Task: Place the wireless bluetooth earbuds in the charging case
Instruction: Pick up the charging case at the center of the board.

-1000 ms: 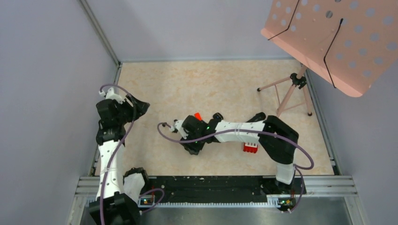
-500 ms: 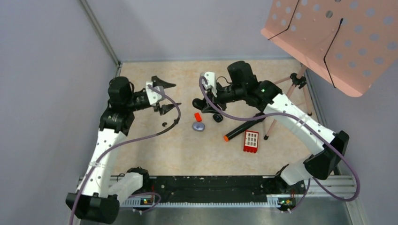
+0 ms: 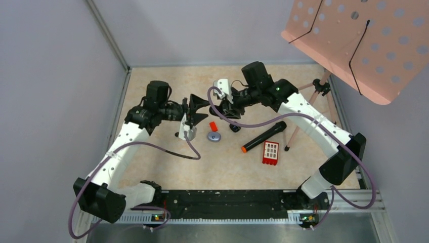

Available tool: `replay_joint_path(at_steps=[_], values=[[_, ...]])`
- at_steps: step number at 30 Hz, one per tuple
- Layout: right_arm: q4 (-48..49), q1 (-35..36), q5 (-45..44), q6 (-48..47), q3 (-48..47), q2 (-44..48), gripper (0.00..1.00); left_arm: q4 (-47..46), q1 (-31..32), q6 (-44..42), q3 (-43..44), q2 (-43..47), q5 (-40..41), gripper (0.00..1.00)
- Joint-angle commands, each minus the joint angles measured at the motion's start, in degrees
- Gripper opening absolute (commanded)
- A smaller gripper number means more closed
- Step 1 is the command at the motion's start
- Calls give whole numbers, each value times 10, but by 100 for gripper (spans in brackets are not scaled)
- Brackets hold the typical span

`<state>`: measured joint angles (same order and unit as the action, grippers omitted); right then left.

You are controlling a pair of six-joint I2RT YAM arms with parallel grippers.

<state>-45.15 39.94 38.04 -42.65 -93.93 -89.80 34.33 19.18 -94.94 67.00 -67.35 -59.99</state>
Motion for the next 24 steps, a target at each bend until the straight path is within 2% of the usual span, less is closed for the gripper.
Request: replay_joint_path(at_steps=[1, 5, 10, 11, 16, 17, 18, 19, 22, 24], values=[[-5, -3, 24, -21, -29, 9, 13, 2, 21, -147, -24, 8, -1, 57], [-6, -4, 35, -26, -27, 6, 13, -151, 42, -88, -80, 18, -2, 56], [-6, -3, 45, -53, -21, 10, 13, -181, 60, -113, -85, 0, 12, 50], [-6, -3, 47, -55, -21, 11, 13, -186, 61, -119, -87, -3, 13, 46], [-6, -4, 50, -62, -16, 12, 13, -206, 63, -155, -88, -18, 20, 11], [-6, -3, 48, -62, -17, 11, 16, -207, 63, -154, -85, -21, 20, 3], [-6, -4, 46, -61, -18, 10, 23, -208, 63, -153, -83, -23, 19, 0], [-3, -3, 40, -55, -19, 8, 33, -208, 63, -143, -81, -24, 20, 0], [17, -4, -7, -10, -22, 11, 49, -207, 63, -96, -88, -15, 30, 0], [42, -9, -42, 20, -15, 25, 57, -229, 63, -4, -102, 0, 46, 0]])
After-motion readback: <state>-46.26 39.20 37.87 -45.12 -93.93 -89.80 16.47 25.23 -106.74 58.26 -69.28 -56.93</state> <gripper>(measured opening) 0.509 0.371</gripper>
